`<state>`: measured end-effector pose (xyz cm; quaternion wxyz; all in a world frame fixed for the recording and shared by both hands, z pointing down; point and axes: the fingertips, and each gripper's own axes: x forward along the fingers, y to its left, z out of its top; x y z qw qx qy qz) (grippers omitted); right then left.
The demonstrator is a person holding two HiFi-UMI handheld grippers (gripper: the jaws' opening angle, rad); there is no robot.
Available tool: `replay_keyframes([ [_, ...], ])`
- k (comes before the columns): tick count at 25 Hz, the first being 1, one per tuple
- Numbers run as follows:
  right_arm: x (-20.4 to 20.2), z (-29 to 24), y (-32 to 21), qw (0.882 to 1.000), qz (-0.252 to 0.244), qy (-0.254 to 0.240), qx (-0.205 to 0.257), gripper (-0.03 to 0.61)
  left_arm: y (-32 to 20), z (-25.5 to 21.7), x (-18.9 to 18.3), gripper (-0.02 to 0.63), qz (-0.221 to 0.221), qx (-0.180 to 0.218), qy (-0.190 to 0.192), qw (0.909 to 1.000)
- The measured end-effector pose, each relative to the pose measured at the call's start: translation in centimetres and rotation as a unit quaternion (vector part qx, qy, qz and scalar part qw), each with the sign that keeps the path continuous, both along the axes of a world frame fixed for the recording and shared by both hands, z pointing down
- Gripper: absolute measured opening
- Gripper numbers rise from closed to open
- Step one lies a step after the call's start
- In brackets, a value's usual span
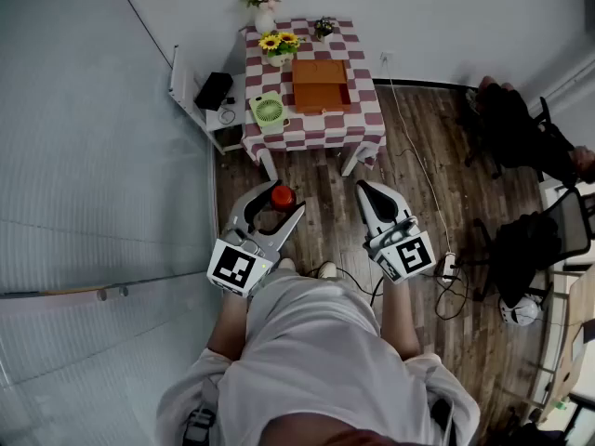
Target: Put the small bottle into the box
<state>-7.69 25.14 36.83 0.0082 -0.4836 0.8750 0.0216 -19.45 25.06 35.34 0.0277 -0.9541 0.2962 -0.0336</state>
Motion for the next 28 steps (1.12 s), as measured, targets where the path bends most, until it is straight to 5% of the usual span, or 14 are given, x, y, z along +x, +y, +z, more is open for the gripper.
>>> replay_keyframes([
  [14, 1.2, -0.6, -0.5, 1.000, 0.006, -0.007, 0.021, 0.002, 0.0, 0.0, 0.2, 0.216, -0.010, 0.005, 0.013, 0.9998],
  [20, 1.7, -0.3, 0.1, 0.998, 0.012, 0.040, 0.043, 0.000, 0.8, 1.1, 0.4, 0.216, -0.016, -0.002, -0.001, 0.9999],
  [28, 3.2, 0.0, 1.2, 0.998, -0.002, 0.023, 0.060, 0.001, 1.9, 2.8, 1.8, 0.216, -0.023, 0.000, -0.024, 0.9995],
])
